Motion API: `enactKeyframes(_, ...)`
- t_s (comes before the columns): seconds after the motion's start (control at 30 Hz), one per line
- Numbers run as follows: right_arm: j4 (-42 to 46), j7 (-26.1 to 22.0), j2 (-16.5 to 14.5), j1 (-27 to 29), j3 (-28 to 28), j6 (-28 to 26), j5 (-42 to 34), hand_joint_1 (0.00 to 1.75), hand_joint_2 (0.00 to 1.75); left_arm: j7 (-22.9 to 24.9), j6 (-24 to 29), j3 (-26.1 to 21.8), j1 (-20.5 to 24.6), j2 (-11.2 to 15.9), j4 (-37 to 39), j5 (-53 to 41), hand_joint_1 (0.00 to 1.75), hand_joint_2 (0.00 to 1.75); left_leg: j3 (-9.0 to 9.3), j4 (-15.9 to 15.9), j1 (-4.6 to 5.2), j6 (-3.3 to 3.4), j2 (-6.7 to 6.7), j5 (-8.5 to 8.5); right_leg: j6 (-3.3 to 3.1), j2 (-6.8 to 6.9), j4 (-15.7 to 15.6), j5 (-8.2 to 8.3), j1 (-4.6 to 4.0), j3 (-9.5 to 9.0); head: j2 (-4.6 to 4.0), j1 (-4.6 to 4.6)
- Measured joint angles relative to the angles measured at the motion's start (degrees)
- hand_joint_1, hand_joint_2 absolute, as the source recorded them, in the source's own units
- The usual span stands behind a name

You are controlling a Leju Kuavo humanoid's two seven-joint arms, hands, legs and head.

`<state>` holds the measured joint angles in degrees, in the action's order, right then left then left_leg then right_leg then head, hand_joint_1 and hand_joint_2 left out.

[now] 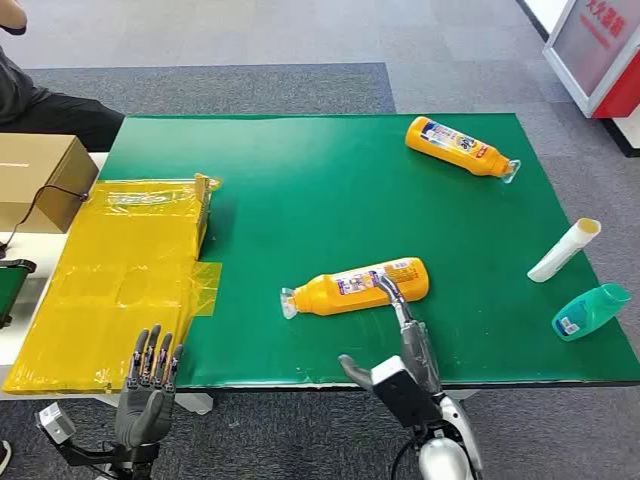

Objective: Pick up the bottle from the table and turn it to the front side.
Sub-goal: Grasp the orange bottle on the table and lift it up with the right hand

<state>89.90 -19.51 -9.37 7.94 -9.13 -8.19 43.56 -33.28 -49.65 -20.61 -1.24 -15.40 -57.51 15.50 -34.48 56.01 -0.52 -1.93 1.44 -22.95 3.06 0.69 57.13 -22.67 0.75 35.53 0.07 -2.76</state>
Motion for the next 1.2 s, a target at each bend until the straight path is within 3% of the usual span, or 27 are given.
enactKeyframes(0.2, -2.2, 10.9, 0.7, -6.6, 0.2, 3.3, 11.9, 0.00, 1.75, -3.4, -0.7, 0.0, 1.9, 0.8, 3.1, -1.8, 0.00, 1.75, 0.00, 0.0, 0.00, -0.01, 0.01, 0.13, 0.02, 0.00, 0.0, 0.09, 0.00, 0.01, 0.00, 0.01)
enactKeyframes(0.3, -5.3, 13.8, 1.4, -11.0, 0.3, 4.4, 16.4, 0.00, 1.75, -4.6, -0.9, 0.1, 3.0, 1.4, 5.5, -2.9, 0.00, 1.75, 0.00, 0.0, 0.00, 0.00, 0.00, 0.20, 0.05, 0.00, 0.0, 0.15, 0.00, 0.01, 0.00, 0.01)
enactKeyframes(0.67, -20.4, 18.1, 4.1, -23.0, -0.2, 7.7, 22.9, 0.00, 1.75, -4.9, -1.3, 0.5, 5.9, 2.8, 11.5, -4.1, 0.00, 1.75, -0.02, 0.0, 0.00, 0.01, 0.00, 0.24, 0.06, 0.00, 0.0, 0.18, 0.00, 0.01, 0.00, 0.02)
enactKeyframes(1.07, -47.0, 20.5, 7.5, -38.7, -3.5, 8.4, 29.8, 0.00, 1.75, -4.9, -2.6, 1.5, 8.3, 3.3, 15.6, -5.4, 0.00, 1.75, -0.03, 0.0, 0.01, 0.06, -0.01, 0.30, 0.09, 0.01, 0.0, 0.26, 0.01, 0.00, 0.00, 0.02)
enactKeyframes(1.1, -49.0, 20.7, 7.7, -39.9, -4.0, 8.5, 30.7, 0.32, 1.75, -4.9, -2.7, 1.6, 8.4, 3.3, 15.9, -5.4, 0.00, 1.75, -0.02, 0.0, 0.01, 0.06, -0.01, 0.30, 0.09, 0.01, 0.0, 0.27, 0.01, 0.00, 0.00, 0.01)
enactKeyframes(1.2, -53.8, 21.0, 8.2, -42.9, -5.6, 8.9, 32.7, 1.63, 1.75, -4.9, -2.8, 1.6, 8.7, 3.4, 16.5, -5.7, 0.00, 1.75, -0.01, 0.0, 0.01, 0.08, -0.01, 0.31, 0.09, 0.01, 0.0, 0.29, 0.01, 0.00, 0.00, 0.01)
